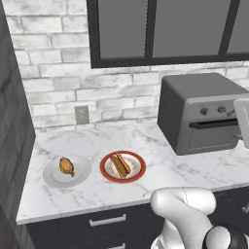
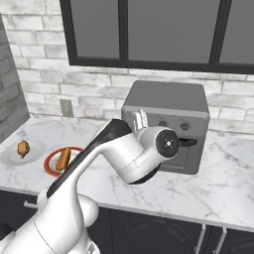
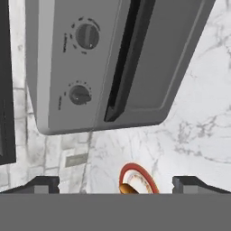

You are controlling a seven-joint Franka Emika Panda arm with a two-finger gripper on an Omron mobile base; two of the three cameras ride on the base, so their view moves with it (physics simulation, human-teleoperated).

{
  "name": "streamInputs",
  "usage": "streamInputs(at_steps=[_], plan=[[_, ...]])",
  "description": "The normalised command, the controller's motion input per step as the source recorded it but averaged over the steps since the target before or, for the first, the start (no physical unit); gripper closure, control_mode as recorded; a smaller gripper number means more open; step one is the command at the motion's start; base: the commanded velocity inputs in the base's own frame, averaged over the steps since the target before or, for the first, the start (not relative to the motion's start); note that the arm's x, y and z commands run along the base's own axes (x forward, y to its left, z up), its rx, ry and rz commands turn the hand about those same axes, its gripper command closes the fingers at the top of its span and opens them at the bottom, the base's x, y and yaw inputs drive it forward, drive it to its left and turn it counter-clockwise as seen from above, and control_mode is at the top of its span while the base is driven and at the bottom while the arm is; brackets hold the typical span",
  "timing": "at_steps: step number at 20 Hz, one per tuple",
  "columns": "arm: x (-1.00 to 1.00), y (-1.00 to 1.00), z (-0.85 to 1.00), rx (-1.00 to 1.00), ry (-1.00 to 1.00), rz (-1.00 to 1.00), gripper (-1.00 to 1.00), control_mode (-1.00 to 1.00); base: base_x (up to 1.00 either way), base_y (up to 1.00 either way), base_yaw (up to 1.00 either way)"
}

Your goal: Open the toaster oven door. Place the hotdog bun on the top rack in the toaster oven and place the chicken drumstick on the bottom rack.

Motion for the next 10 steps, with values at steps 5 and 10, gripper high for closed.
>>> streamInputs(at_steps=[5,10], plan=[[0.16,-0.28,-0.17,0.23,0.02,0.01,-1.0,-1.0,0.0,0.0,0.0],[0.08,-0.23,-0.23,0.16,0.0,0.04,-1.0,-1.0,0.0,0.0,0.0]])
